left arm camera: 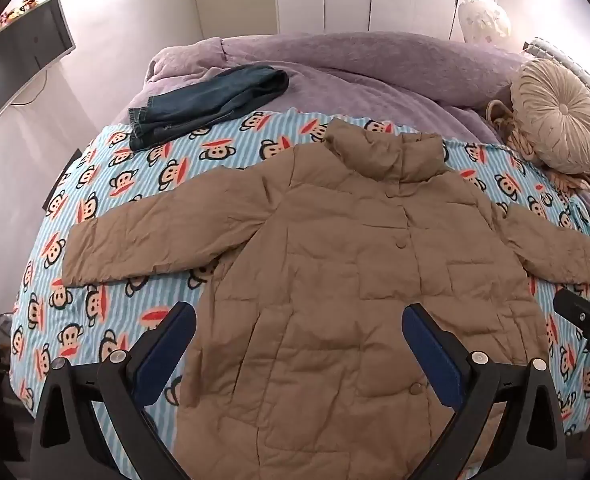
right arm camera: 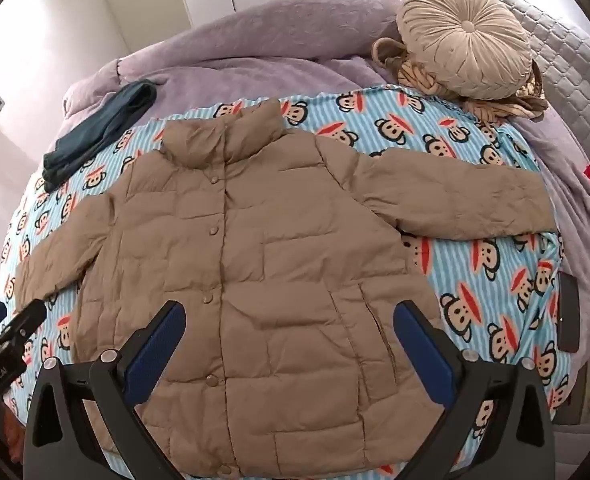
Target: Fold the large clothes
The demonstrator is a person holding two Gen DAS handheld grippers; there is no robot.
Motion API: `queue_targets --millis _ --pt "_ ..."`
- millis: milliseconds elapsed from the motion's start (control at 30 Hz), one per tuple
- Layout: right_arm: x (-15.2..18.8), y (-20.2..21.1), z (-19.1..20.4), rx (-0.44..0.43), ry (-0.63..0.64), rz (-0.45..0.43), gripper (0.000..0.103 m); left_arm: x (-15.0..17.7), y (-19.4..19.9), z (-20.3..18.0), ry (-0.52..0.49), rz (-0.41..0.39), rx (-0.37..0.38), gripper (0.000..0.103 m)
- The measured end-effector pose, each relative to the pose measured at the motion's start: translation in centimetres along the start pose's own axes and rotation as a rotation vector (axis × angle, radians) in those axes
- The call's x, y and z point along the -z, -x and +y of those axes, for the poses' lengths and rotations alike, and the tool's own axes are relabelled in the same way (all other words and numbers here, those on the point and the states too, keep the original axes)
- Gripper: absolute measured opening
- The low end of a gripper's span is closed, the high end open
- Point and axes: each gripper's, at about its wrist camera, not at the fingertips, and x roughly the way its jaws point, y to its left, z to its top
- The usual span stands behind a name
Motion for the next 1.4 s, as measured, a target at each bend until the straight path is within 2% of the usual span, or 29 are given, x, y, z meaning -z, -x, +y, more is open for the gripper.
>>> queue_targets --millis 67,167,200,333,767,1400 --pt "0.2 -0.1 -0.3 -0.011 0.006 0.024 0.103 0.0 0.0 -0.5 -0.009 0.002 -0.003 0.103" --pt "-0.3 0.1 -0.7 0.011 0.019 0.034 0.103 1.3 1.8 -1.1 -0.002 -0.076 -0.002 0.103" --pt "-0.3 0.1 -0.3 0.034 0.033 0.03 0.103 1.5 1.8 -0.6 0.012 -0.068 0.031 0.103" --pt "-0.2 0.4 0.5 0.057 0.062 -0.006 0.103 0.9 2.1 -0.3 0.02 -0.045 0.056 0.103" --pt "-0.5 0.0 0.4 0.045 0.069 -0.001 0.103 -0.2 2.1 -0.4 0.013 -0.047 0.036 0.103" --pt "-0.7 -0.6 0.4 0.045 0.067 0.003 0.103 0.0 1.5 -0.4 0.019 -0.043 0.032 0.103"
